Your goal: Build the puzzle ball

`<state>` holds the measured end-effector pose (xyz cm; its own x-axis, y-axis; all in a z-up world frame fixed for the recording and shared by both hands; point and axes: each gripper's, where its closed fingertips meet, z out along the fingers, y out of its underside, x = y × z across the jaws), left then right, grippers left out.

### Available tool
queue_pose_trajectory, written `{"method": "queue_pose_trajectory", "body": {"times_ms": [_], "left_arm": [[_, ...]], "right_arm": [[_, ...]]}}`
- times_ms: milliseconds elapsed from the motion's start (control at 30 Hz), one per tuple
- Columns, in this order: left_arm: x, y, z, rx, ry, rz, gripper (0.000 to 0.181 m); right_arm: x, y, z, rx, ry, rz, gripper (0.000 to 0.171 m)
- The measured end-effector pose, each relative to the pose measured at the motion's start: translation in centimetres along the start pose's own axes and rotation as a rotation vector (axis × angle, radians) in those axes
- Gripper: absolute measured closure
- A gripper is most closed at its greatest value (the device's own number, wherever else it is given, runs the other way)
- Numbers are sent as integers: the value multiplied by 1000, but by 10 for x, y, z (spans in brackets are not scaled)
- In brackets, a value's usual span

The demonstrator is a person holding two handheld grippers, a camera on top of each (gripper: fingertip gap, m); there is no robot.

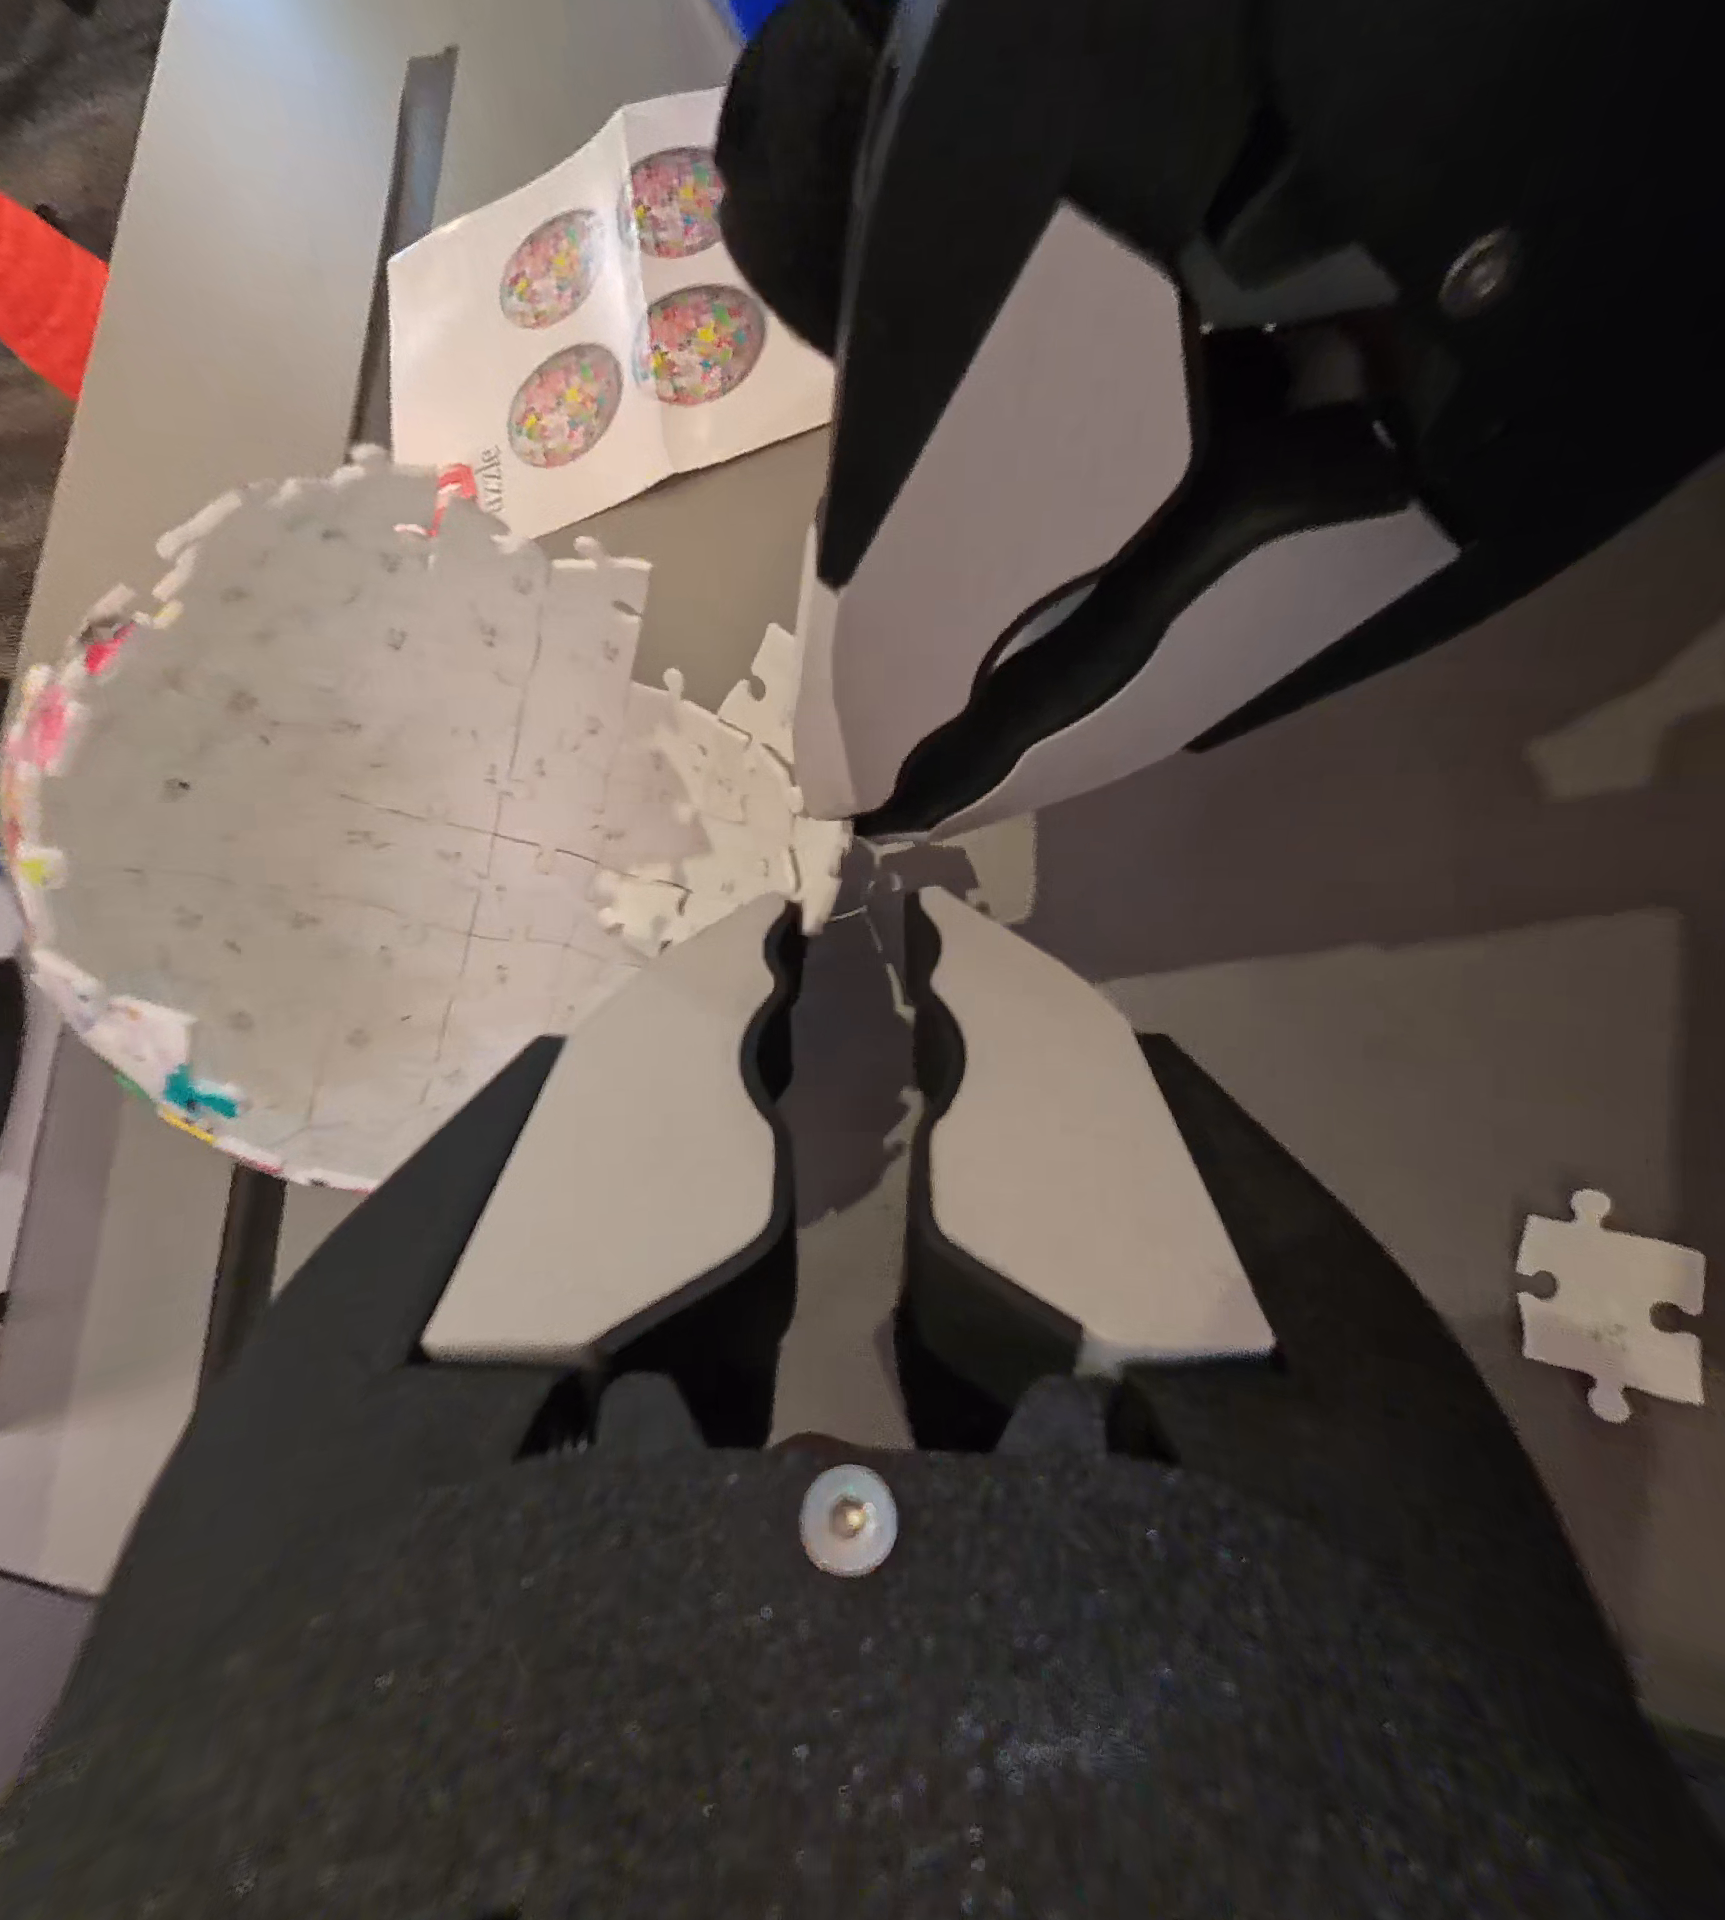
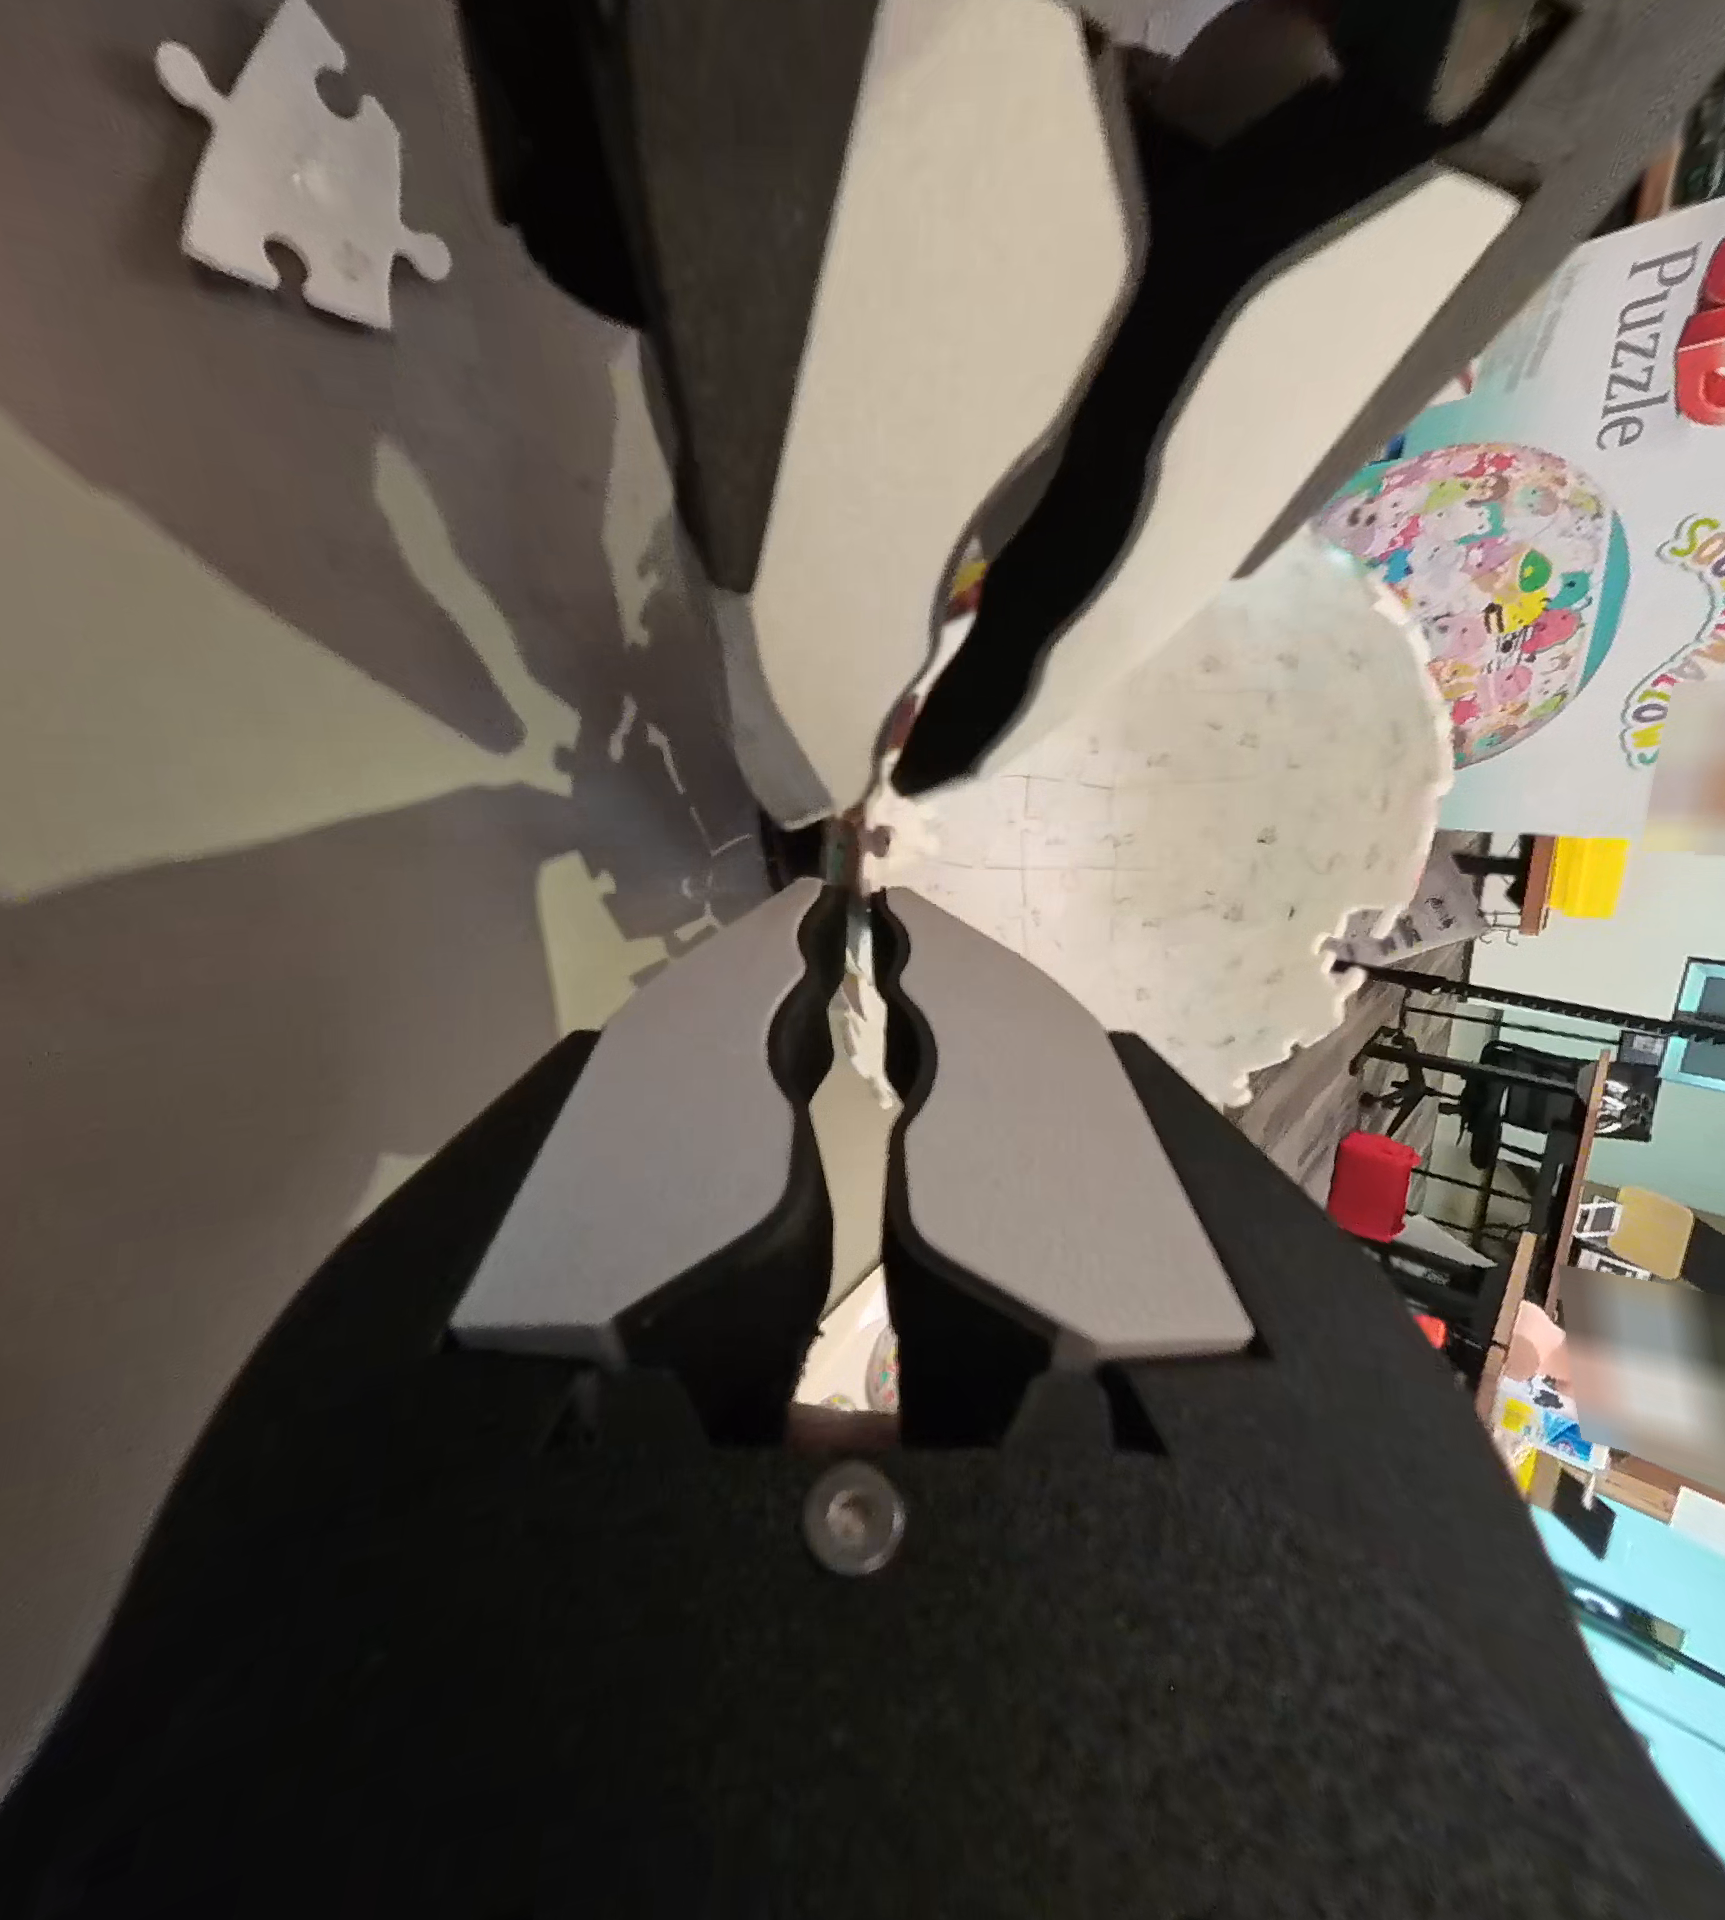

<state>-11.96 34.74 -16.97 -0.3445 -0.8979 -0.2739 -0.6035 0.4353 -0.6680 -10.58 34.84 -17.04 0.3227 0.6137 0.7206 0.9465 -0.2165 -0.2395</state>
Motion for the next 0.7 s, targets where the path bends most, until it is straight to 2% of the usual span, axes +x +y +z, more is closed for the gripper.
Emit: {"method": "queue_pose_trajectory", "body": {"times_ms": [333,567,700], "left_arm": [[4,-15,-13,-1,-89,-16,165],[24,-7,-23,53,-144,-292,160],[33,-6,-30,56,-242,-238,158]], "right_arm": [[0,6,-5,65,3,18,167],[-15,4,-9,144,-91,104,169],[-34,-12,-21,202,-177,130,169]]}}
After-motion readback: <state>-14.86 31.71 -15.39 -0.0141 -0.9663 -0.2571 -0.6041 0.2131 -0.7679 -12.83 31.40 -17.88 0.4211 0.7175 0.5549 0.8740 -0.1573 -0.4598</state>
